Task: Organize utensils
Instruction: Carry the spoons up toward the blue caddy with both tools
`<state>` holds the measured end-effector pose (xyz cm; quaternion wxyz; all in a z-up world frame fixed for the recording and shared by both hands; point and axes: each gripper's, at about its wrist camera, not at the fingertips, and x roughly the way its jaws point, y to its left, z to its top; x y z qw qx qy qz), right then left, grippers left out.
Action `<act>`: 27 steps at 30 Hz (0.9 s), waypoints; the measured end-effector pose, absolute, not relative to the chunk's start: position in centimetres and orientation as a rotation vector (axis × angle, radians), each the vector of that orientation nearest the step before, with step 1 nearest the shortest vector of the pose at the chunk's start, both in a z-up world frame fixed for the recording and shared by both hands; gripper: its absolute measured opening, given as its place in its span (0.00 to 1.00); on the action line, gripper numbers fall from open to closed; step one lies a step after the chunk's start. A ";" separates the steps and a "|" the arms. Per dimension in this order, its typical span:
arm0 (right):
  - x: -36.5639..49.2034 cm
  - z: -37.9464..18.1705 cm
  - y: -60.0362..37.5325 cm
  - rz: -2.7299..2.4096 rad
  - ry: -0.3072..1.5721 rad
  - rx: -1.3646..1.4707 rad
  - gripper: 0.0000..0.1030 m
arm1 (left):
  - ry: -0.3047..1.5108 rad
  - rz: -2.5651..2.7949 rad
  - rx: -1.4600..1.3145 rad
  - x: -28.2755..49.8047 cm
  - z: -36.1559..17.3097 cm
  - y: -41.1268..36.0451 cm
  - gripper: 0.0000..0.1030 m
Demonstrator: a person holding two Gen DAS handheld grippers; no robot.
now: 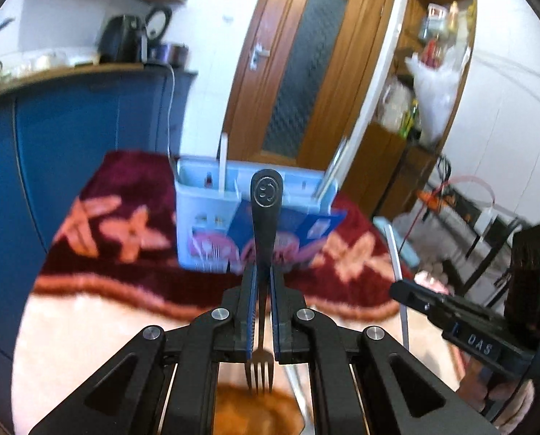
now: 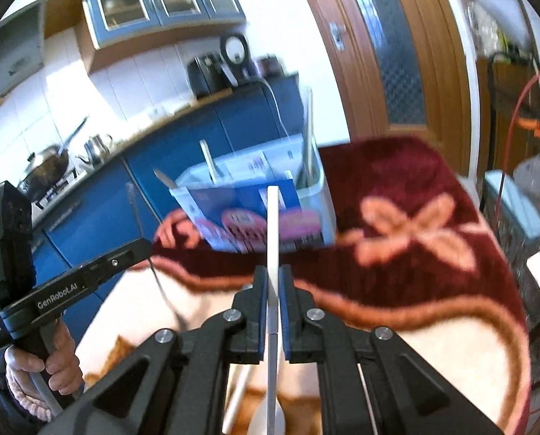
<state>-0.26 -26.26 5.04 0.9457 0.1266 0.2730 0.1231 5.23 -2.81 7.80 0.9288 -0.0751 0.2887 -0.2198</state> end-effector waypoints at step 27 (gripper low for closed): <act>1.8 8.2 -27.4 0.198 0.371 0.220 0.08 | 0.351 -0.277 -0.104 13.2 16.3 -3.0 0.07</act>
